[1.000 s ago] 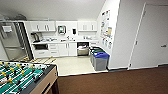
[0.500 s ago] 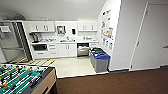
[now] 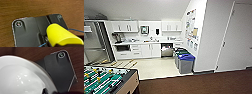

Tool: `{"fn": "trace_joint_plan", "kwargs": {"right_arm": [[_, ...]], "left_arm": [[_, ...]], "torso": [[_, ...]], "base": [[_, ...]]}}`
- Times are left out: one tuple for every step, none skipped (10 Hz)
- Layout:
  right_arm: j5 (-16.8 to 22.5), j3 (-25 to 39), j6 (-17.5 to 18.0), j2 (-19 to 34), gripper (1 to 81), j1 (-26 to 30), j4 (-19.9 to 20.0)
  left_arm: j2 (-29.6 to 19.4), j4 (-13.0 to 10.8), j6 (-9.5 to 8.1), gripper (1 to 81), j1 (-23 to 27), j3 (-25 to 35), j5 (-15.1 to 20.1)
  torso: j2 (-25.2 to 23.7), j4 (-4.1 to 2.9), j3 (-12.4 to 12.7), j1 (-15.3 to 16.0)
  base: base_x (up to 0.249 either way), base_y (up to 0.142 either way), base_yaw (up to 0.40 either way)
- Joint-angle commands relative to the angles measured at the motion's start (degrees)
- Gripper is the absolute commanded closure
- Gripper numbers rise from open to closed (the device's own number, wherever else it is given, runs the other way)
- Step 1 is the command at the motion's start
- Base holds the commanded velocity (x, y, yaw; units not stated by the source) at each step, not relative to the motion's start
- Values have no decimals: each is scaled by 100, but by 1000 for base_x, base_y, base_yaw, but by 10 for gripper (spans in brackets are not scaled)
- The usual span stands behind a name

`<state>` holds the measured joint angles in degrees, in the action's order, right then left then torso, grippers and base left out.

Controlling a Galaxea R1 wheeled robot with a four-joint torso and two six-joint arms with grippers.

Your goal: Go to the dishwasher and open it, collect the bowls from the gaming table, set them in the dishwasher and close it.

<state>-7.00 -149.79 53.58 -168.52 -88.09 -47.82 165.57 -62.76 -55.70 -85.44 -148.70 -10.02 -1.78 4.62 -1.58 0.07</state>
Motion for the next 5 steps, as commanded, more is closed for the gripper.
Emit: {"fn": "trace_joint_plan", "kwargs": {"right_arm": [[93,3,-23,18,811,305,-96],[85,3,-23,18,811,305,-104],[93,3,-32,18,811,305,-104],[93,3,-23,18,811,305,-131],[85,3,-23,9,811,305,-140]], "left_arm": [[-50,27,-2,811,304,8,167],[-41,27,-2,811,304,8,167],[-50,27,-2,811,304,8,167],[-41,27,-2,811,304,8,167],[-41,27,-2,811,304,8,167]], "torso": [[0,0,0,0],[0,0,0,0],[0,0,0,0],[2,0,0,2],[2,0,-2,6]], "base": [[150,0,0],[150,0,0],[151,0,0],[151,0,0],[150,0,0]]}}
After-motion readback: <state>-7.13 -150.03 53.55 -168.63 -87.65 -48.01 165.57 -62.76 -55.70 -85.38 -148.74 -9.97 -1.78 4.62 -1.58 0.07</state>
